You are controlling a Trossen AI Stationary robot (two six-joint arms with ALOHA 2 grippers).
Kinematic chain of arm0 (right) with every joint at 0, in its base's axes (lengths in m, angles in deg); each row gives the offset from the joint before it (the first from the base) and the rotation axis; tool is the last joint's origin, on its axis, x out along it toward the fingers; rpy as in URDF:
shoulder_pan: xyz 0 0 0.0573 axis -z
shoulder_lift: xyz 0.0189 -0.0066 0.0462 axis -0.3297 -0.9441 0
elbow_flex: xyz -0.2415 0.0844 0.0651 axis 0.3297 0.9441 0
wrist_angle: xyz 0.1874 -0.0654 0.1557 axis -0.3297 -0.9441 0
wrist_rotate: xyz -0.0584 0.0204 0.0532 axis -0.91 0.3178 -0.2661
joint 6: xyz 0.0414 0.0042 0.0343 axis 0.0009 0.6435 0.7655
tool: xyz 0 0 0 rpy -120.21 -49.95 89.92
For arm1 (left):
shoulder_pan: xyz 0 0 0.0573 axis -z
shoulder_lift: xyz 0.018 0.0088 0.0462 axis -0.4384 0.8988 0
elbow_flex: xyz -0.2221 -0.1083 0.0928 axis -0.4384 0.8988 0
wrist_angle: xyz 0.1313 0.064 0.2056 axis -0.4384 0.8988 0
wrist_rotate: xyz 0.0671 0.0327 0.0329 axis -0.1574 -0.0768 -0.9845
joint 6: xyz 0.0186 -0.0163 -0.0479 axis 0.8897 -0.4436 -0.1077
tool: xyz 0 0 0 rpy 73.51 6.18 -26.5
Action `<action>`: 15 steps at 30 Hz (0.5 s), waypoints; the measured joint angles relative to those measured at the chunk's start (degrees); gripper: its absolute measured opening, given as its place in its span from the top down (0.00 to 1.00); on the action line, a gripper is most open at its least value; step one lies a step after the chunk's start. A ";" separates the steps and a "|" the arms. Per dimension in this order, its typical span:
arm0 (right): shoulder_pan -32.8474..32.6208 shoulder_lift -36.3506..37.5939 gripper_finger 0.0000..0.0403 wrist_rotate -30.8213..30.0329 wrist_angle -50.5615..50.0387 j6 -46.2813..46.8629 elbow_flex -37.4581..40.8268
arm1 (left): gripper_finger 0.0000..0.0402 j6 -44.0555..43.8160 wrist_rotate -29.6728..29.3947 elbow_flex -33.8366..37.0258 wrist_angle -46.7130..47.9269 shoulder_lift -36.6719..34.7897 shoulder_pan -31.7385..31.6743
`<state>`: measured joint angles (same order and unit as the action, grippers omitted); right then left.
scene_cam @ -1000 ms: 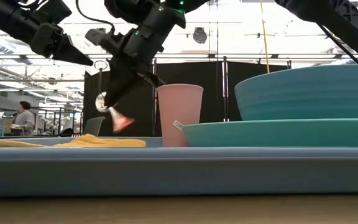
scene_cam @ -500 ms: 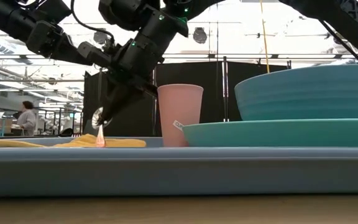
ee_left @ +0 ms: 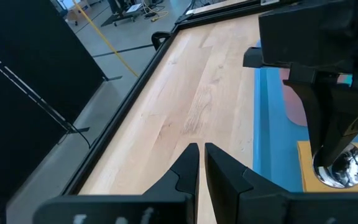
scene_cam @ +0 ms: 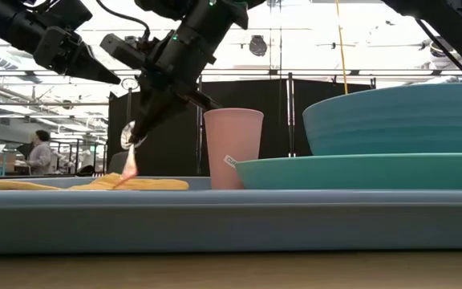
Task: Set up tray
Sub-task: Put the orange spoon on the yellow napkin
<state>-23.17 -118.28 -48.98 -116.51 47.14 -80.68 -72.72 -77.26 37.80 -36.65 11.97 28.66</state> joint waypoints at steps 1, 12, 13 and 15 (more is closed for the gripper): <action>0.02 -0.01 1.00 0.92 0.26 -1.89 0.00 | 0.92 0.00 0.18 0.00 0.03 0.00 0.00; 1.39 -0.24 1.00 2.67 1.16 -6.39 0.00 | 0.92 0.16 0.20 0.00 0.01 0.00 0.00; 1.39 -0.24 1.00 2.68 1.63 -6.48 0.19 | 0.92 0.17 0.20 0.00 0.02 0.00 0.00; 1.32 -0.24 1.00 2.74 2.44 -5.59 1.09 | 0.92 0.17 0.20 0.00 0.02 0.00 0.00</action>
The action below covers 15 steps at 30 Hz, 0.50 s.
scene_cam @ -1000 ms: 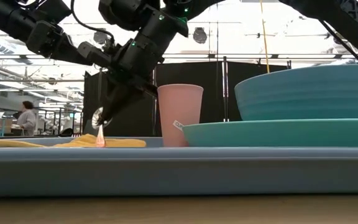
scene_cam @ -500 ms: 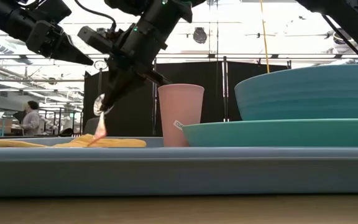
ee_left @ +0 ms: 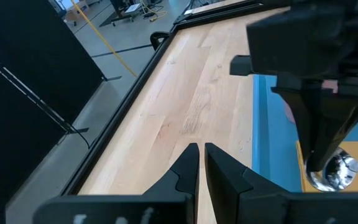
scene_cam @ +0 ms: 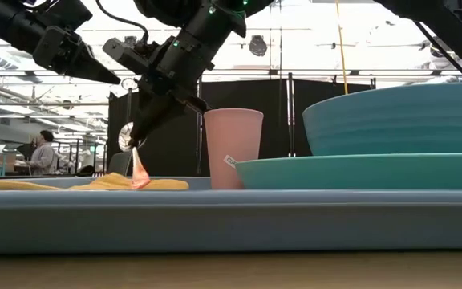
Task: Set up tray
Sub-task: Put the orange spoon on the yellow napkin
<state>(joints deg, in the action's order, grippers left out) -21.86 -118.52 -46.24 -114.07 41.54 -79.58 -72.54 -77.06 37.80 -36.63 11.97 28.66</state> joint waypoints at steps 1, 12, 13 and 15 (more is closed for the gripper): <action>-0.04 0.00 1.00 0.04 -0.18 0.86 0.41 | 0.92 0.00 0.00 0.00 0.02 0.00 0.00; 0.81 0.00 1.00 1.61 2.36 2.50 5.01 | 0.92 -0.07 0.03 0.00 0.04 0.00 0.00; 0.91 0.00 0.99 1.61 2.60 1.97 5.01 | 0.92 -0.04 0.02 0.00 0.04 0.00 0.00; 1.12 0.00 0.96 1.58 2.53 1.17 5.01 | 0.92 -0.06 0.02 0.00 0.05 0.00 0.00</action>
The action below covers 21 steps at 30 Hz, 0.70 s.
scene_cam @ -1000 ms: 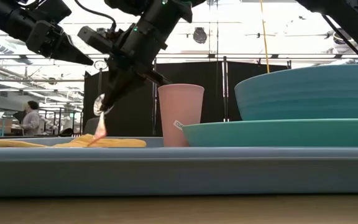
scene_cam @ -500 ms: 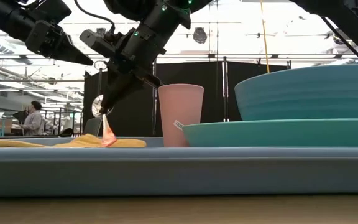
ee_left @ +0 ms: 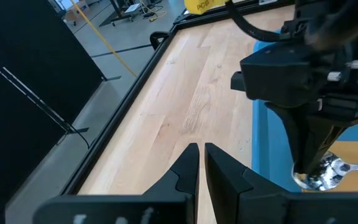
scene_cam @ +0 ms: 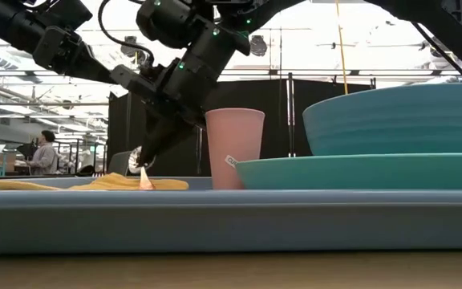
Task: Set up tray
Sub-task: Put the orange spoon on the yellow napkin
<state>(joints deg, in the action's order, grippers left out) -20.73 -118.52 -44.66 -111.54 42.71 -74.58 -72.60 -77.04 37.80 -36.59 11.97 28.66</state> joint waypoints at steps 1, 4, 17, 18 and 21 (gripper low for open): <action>0.13 0.00 0.94 -0.01 0.04 -0.10 0.00 | 0.92 0.02 0.02 0.00 0.00 0.00 0.00; 0.40 0.16 0.86 -0.01 0.20 0.52 0.00 | 0.92 0.04 0.02 0.00 0.00 0.00 0.00; 2.08 6.48 0.67 1.47 2.36 -10.70 -0.09 | 0.92 0.15 1.29 0.02 0.54 0.00 0.02; 2.22 8.01 0.67 1.41 2.40 -13.65 -0.09 | 0.92 0.19 1.98 0.02 0.52 0.00 0.07; 2.28 12.98 0.68 1.40 0.49 -29.57 -0.15 | 0.92 0.83 2.71 0.02 0.57 0.00 0.09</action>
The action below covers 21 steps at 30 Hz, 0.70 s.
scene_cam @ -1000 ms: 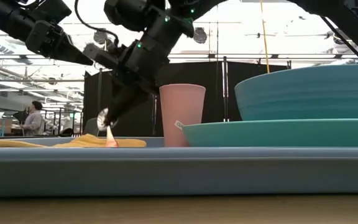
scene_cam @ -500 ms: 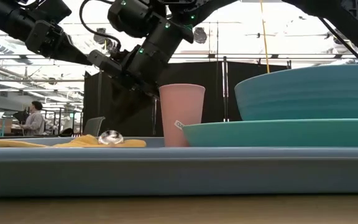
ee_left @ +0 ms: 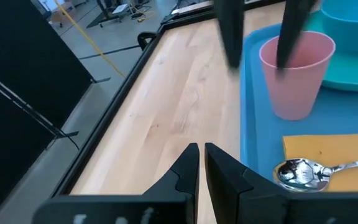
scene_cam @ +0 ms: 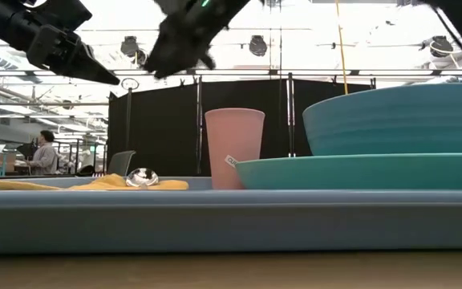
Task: Set up tray
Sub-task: Put the orange spoon on the yellow napkin
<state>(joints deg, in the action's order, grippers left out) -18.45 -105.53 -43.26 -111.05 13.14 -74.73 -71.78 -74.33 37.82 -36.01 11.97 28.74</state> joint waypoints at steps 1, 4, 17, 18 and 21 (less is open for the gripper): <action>-0.02 1.72 0.69 0.06 -2.15 -5.83 0.00 | 0.92 0.09 0.33 0.00 -0.04 0.00 0.00; -0.07 6.47 0.72 -0.10 -7.53 -17.74 0.43 | 0.92 0.30 1.36 0.00 -0.20 0.00 0.00; 3.81 39.96 0.99 -0.35 14.42 -17.18 42.18 | 0.92 -9.62 1.27 0.00 -2.16 1.10 -0.04; 3.80 42.65 1.00 -0.38 17.23 -17.41 46.21 | 0.92 -10.70 0.95 0.00 -2.28 1.65 -0.04; 3.75 49.45 1.00 -0.33 26.34 -18.47 57.31 | 0.92 -13.02 -0.39 0.00 -4.22 4.49 -0.04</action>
<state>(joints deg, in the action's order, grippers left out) -14.70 -56.08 -43.59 -84.70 -5.33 -17.42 -84.80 -74.72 37.82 -40.24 16.45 28.70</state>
